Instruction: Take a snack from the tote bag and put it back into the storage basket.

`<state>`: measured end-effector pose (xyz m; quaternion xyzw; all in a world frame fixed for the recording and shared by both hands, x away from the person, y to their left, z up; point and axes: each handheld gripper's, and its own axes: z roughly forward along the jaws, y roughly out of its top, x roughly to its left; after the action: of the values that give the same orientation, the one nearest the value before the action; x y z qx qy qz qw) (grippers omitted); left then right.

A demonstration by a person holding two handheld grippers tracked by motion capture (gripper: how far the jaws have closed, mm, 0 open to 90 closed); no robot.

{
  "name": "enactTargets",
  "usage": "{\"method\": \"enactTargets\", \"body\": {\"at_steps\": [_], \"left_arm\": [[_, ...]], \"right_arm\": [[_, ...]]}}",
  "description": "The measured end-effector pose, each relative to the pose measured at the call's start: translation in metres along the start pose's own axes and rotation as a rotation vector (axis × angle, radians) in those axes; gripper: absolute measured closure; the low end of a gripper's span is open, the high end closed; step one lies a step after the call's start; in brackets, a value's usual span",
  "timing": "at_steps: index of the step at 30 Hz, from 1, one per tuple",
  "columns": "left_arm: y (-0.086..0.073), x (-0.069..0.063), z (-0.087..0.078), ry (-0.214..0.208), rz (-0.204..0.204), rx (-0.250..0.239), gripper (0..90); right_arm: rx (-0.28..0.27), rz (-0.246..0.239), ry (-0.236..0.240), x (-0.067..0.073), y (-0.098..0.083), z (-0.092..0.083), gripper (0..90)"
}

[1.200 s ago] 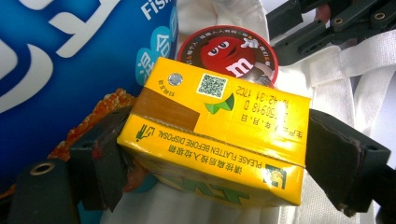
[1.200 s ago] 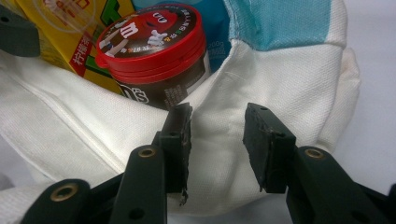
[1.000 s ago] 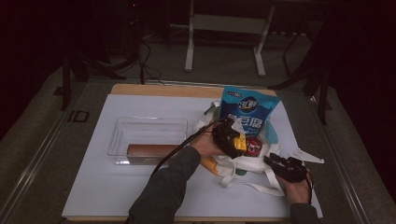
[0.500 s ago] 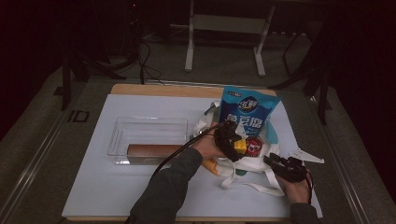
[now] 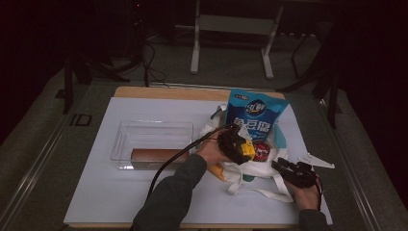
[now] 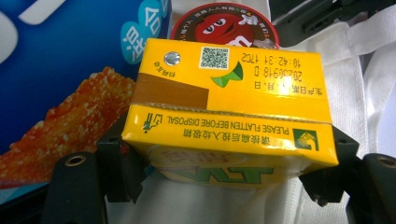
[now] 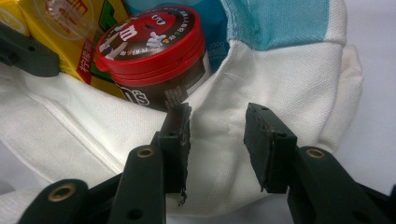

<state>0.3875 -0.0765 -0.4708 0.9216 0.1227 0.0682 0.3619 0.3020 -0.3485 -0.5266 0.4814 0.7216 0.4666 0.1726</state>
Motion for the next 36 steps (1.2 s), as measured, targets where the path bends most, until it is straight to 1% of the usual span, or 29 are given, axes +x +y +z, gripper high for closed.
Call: {"method": "enactTargets", "body": {"at_steps": [1, 3, 7, 11, 15, 19, 23, 24, 25, 26, 28, 32, 36], "left_arm": [[0.0, 0.0, 0.0, 0.0, 0.0, 0.0, 28.0], [-0.001, 0.0, -0.001, 0.002, -0.016, -0.002, 28.2], [0.001, -0.001, -0.001, 0.011, -0.018, 0.006, 28.3], [0.002, -0.001, -0.001, 0.015, -0.01, 0.017, 28.3], [0.002, -0.001, -0.001, 0.019, -0.025, 0.017, 28.3], [0.004, -0.002, -0.002, 0.027, -0.018, 0.024, 28.4], [0.005, -0.002, -0.006, 0.028, -0.02, 0.014, 28.5], [0.005, -0.002, -0.007, 0.027, -0.033, 0.002, 28.6], [0.005, -0.002, -0.007, 0.027, -0.033, 0.002, 28.6], [0.005, 0.002, -0.015, 0.02, -0.057, -0.029, 28.6], [0.005, 0.005, -0.022, 0.016, -0.069, -0.053, 28.7], [0.006, 0.005, -0.032, 0.026, -0.063, -0.06, 28.7], [0.006, 0.006, -0.038, 0.03, -0.065, -0.067, 28.8]], "right_arm": [[0.0, 0.0, 0.0, 0.0, 0.0, 0.0, 60.3], [0.0, 0.0, 0.001, 0.0, 0.0, 0.0, 60.3], [-0.001, 0.0, 0.003, 0.0, 0.0, 0.0, 60.3], [-0.001, 0.0, 0.004, 0.0, 0.0, 0.0, 60.2], [-0.003, 0.003, 0.006, 0.0, 0.0, 0.0, 60.2], [-0.003, 0.002, 0.006, 0.0, 0.0, 0.0, 60.2], [-0.004, 0.004, 0.009, 0.0, 0.0, 0.0, 60.1], [-0.003, 0.004, 0.007, 0.0, 0.0, 0.0, 59.8], [-0.003, 0.004, 0.007, 0.0, 0.0, 0.0, 59.8], [0.0, 0.001, 0.007, 0.0, 0.0, 0.0, 59.8], [-0.001, 0.002, 0.007, 0.0, 0.0, 0.0, 59.8], [0.0, 0.003, 0.006, 0.0, 0.0, 0.0, 59.8], [0.0, 0.004, 0.005, 0.0, 0.0, 0.0, 59.8]]}}
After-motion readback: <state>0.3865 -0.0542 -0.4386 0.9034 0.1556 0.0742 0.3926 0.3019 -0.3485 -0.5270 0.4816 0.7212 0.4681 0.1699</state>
